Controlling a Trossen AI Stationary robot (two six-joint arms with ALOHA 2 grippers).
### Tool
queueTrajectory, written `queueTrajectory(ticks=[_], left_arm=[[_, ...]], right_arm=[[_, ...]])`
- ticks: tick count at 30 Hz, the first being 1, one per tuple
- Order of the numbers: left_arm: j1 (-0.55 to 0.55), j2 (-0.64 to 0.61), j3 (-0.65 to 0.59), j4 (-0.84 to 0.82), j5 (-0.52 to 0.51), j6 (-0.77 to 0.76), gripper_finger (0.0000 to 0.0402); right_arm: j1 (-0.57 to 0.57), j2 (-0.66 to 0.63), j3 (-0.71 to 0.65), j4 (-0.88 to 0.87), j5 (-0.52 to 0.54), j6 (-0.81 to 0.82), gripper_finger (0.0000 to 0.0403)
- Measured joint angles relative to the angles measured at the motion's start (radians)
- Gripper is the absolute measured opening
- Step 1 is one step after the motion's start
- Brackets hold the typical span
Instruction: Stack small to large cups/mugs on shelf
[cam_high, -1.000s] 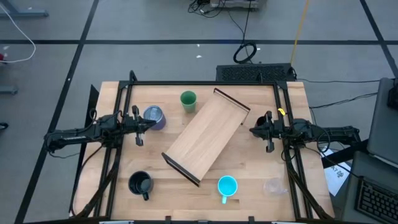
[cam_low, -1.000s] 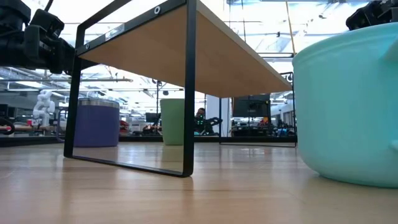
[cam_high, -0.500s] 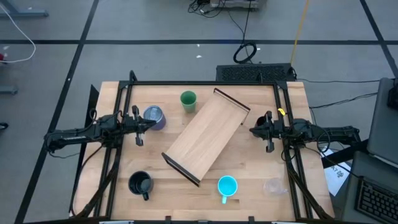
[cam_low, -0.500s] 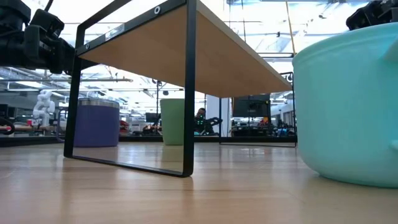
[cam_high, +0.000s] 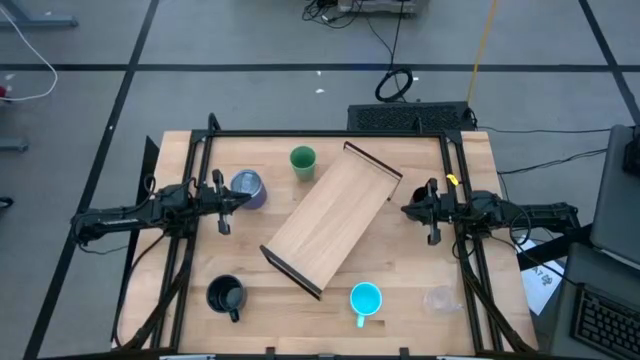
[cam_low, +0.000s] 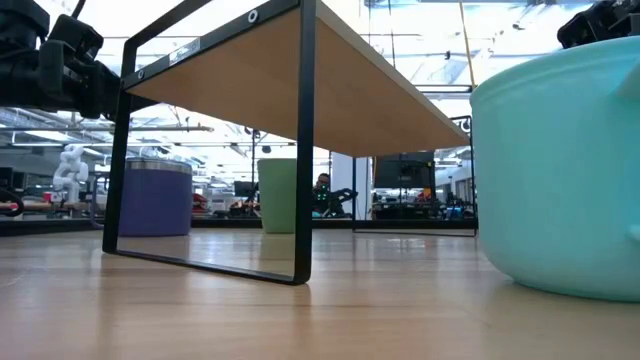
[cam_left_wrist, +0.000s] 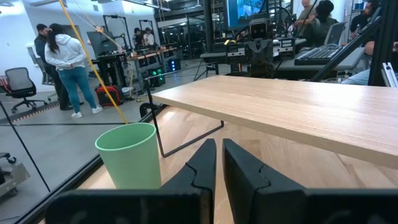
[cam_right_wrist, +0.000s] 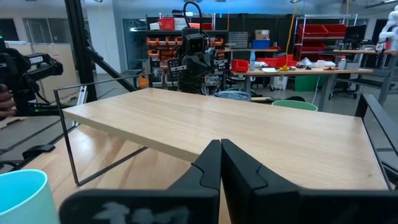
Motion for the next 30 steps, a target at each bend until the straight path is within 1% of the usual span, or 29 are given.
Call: queueTrajectory(ticks=[13,19,23,26,30], left_arm=[[0.000,0.000,0.000,0.000,0.000,0.001,0.0031],[0.000,0.000,0.000,-0.011,0.000,0.014,0.0031],[0.000,0.000,0.000,-0.025,0.000,0.013,0.0031],[0.000,0.000,0.000,-0.027,0.000,0.009,0.0030],[0.000,0.000,0.000,-0.027,-0.001,0.009,0.0030]], right_arm=[[0.000,0.000,0.001,0.015,0.002,0.000,0.0000],[0.000,0.014,0.052,0.013,0.012,0.027,0.0000],[0.000,0.073,0.135,-0.028,0.056,0.030,0.0000],[0.000,0.150,0.213,-0.059,0.059,0.030,0.0000],[0.000,0.271,0.369,-0.156,0.059,0.051,0.0000]])
